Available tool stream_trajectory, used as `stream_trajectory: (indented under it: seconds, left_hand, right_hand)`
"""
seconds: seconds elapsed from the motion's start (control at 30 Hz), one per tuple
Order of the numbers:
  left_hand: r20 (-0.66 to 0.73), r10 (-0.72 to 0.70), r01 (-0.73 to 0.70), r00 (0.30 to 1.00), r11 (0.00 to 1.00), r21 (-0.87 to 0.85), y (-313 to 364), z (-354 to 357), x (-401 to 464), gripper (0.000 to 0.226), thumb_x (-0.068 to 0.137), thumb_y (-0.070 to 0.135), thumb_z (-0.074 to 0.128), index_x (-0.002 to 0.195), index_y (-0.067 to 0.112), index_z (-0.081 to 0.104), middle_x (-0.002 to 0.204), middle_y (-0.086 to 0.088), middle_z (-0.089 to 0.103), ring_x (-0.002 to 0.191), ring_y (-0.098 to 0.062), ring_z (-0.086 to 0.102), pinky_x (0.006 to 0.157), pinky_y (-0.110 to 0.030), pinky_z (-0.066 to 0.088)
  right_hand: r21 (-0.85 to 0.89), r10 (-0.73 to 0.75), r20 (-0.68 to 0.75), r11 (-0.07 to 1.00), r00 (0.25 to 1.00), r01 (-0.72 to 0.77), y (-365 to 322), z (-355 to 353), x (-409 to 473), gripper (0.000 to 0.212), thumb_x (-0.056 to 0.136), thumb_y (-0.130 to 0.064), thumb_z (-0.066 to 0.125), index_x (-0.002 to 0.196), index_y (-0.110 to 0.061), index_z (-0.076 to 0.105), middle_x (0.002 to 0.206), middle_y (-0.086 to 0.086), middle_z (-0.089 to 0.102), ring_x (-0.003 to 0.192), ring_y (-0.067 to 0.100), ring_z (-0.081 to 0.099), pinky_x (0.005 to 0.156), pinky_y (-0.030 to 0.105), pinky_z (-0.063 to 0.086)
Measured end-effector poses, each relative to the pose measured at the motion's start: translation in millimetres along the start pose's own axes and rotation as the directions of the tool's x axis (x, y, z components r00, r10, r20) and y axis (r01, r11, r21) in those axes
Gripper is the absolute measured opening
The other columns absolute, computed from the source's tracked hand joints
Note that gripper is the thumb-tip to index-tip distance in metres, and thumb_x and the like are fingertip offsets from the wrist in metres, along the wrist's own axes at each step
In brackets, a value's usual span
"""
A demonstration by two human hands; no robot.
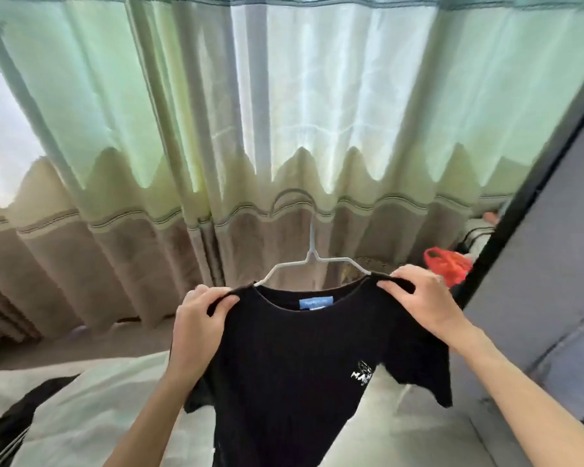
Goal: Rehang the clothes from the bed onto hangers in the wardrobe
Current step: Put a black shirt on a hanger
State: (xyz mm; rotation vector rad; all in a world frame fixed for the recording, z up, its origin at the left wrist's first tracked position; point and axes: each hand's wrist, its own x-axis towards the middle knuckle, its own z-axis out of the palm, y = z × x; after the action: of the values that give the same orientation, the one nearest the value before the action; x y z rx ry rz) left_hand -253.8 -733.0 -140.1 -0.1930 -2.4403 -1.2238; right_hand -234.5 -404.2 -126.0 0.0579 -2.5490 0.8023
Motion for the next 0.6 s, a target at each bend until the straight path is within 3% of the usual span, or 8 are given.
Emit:
stream_trajectory:
  seconds: [0.1, 0.23, 0.33, 0.47, 0.53, 0.6]
  left_hand:
    - [0.086, 0.110, -0.109, 0.990, 0.994, -0.014, 47, 40, 6, 0.011, 0.082, 0.015, 0.068, 0.092, 0.013, 0.072, 0.079, 0.010, 0.055, 0.085, -0.014, 0.052, 0.080, -0.024, 0.035]
    - [0.190, 0.190, -0.189, 0.963, 0.982, -0.023, 104, 95, 4, 0.015, 0.084, 0.025, 0.066, 0.094, 0.016, 0.071, 0.083, 0.005, 0.053, 0.089, -0.015, 0.051, 0.079, -0.026, 0.036]
    - [0.304, 0.323, -0.323, 0.896, 0.945, -0.051, 150, 136, -2, 0.018, 0.084, 0.031, 0.065, 0.097, 0.019, 0.070, 0.088, 0.007, 0.053, 0.090, -0.014, 0.050, 0.080, -0.028, 0.036]
    - [0.447, 0.469, -0.451, 0.762, 0.879, -0.154, 210, 191, -18, 0.020, 0.088, 0.035, 0.057, 0.104, 0.026, 0.065, 0.100, 0.017, 0.060, 0.094, -0.013, 0.056, 0.083, -0.032, 0.043]
    - [0.436, 0.497, -0.451, 0.751, 0.867, -0.211, 233, 218, -28, 0.015, 0.091, 0.029, 0.055, 0.100, 0.024, 0.066, 0.097, 0.015, 0.063, 0.091, -0.015, 0.059, 0.081, -0.034, 0.045]
    - [0.388, 0.515, -0.451, 0.764, 0.857, -0.249, 250, 245, -39, 0.012, 0.091, 0.023, 0.055, 0.096, 0.021, 0.066, 0.092, 0.012, 0.065, 0.088, -0.017, 0.060, 0.081, -0.038, 0.046]
  right_hand:
    - [0.028, 0.177, -0.184, 0.984, 0.967, -0.175, 35, -47, -33, 0.016, 0.074, -0.018, 0.077, 0.070, -0.008, 0.065, 0.071, 0.000, 0.059, 0.070, 0.017, 0.053, 0.064, 0.017, 0.030]
    - [0.053, 0.344, -0.340, 0.936, 0.875, -0.347, 76, -114, -79, 0.022, 0.075, -0.023, 0.075, 0.063, -0.019, 0.057, 0.062, -0.013, 0.054, 0.063, 0.008, 0.046, 0.070, 0.022, 0.027]
    - [0.106, 0.430, -0.424, 0.898, 0.797, -0.428, 102, -164, -108, 0.026, 0.074, -0.025, 0.076, 0.059, -0.020, 0.055, 0.060, -0.010, 0.057, 0.063, 0.013, 0.048, 0.071, 0.025, 0.031]
    - [0.081, 0.474, -0.535, 0.853, 0.700, -0.515, 132, -218, -143, 0.025, 0.071, -0.026, 0.078, 0.065, -0.007, 0.063, 0.064, -0.001, 0.061, 0.073, 0.024, 0.053, 0.069, 0.019, 0.027]
    - [0.041, 0.476, -0.568, 0.831, 0.671, -0.554, 146, -240, -155, 0.028, 0.071, -0.030, 0.078, 0.067, -0.006, 0.064, 0.066, -0.008, 0.059, 0.076, 0.022, 0.055, 0.074, 0.021, 0.027]
    - [-0.048, 0.425, -0.584, 0.832, 0.691, -0.552, 159, -259, -164, 0.031, 0.071, -0.035, 0.077, 0.068, -0.006, 0.064, 0.066, -0.012, 0.053, 0.071, 0.016, 0.054, 0.076, 0.027, 0.034]
